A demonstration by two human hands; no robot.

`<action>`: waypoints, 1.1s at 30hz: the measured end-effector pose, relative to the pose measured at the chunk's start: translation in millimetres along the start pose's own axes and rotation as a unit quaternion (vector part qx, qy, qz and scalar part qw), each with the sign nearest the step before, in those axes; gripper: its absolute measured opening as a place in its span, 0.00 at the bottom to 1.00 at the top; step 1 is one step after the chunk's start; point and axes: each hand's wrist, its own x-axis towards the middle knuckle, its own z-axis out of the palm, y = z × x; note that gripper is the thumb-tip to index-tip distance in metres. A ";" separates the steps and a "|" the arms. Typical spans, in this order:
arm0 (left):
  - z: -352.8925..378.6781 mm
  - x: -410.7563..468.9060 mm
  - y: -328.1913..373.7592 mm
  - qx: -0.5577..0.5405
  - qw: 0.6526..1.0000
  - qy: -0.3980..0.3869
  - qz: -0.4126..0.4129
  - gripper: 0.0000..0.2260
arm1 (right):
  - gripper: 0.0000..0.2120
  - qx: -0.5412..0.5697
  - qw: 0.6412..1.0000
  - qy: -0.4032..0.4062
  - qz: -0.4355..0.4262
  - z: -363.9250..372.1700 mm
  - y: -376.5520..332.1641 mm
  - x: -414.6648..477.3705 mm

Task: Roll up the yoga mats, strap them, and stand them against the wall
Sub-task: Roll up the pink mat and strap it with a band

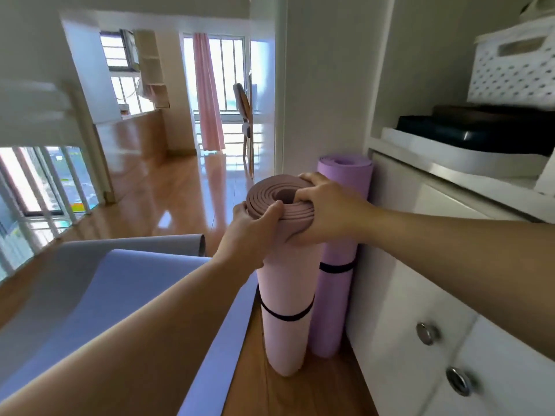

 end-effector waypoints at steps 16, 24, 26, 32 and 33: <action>22.5 85.0 0.1 -0.028 0.998 0.012 0.060 0.39 | 0.32 -0.127 0.991 0.048 -0.011 4.8 26.0 61.7; 22.5 93.4 -8.8 0.012 0.995 -0.099 0.024 0.24 | 0.23 -0.127 0.991 0.035 -0.011 17.2 30.2 66.1; 23.5 93.8 -10.4 0.015 0.993 -0.113 0.021 0.23 | 0.25 -0.114 0.993 0.035 0.007 19.2 31.0 70.5; 23.0 92.0 -13.7 0.032 0.992 -0.120 0.020 0.24 | 0.29 -0.049 0.997 0.043 0.041 30.9 30.4 68.8; 21.8 91.7 -13.5 0.033 0.992 -0.121 0.016 0.25 | 0.29 -0.057 0.997 0.038 0.040 30.2 30.2 67.7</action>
